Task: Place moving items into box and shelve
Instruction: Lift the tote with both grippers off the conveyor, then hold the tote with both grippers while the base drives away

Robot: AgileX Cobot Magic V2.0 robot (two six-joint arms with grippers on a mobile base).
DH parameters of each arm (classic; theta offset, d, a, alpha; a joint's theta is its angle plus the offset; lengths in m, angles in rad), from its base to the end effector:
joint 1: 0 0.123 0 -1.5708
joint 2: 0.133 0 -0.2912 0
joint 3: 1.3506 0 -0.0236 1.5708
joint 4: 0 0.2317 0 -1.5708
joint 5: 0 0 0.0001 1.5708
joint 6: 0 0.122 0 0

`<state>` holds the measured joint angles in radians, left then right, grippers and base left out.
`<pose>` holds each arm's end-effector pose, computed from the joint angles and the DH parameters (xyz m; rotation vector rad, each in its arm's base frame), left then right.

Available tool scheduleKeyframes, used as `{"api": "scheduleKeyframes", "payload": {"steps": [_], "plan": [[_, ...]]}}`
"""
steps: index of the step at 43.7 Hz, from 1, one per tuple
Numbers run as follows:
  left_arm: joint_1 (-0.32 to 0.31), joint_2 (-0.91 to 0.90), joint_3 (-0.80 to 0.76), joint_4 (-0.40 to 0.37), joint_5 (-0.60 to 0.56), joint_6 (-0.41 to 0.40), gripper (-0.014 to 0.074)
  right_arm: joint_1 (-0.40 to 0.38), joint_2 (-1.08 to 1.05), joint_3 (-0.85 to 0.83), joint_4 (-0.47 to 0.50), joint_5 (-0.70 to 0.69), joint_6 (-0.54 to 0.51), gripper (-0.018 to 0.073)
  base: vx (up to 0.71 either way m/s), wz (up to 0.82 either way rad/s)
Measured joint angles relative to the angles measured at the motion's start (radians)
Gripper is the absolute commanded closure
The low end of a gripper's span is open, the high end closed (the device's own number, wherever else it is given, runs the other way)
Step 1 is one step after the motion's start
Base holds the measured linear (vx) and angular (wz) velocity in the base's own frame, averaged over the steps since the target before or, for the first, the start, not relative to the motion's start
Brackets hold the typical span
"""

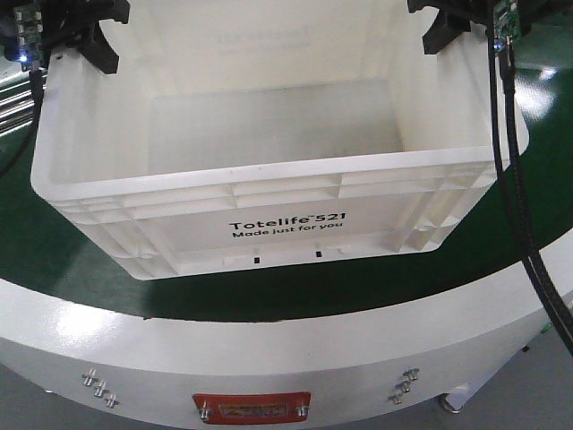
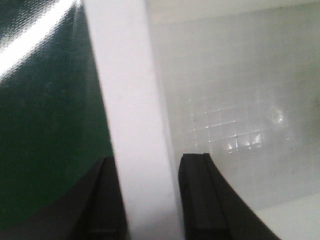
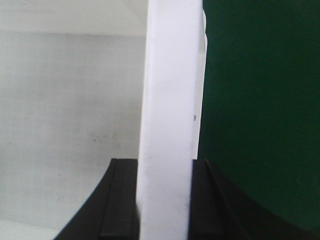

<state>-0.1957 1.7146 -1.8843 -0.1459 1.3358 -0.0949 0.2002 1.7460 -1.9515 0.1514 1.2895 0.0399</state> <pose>0.3448 -0.0859 0.3784 0.1363 2.6582 -0.2952 0.3583 0.0907 0.3887 -0.2074 2.5674 0.2933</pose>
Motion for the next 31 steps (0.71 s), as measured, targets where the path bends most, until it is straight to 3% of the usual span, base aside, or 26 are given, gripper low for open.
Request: {"api": "scheduleKeyframes", "payload": {"steps": [31], "plan": [[0.0,0.0,0.0,0.0,0.0,0.0,0.0603,0.0,0.0,0.0,0.0,0.0,0.0,0.0562,-0.11,-0.01]]}}
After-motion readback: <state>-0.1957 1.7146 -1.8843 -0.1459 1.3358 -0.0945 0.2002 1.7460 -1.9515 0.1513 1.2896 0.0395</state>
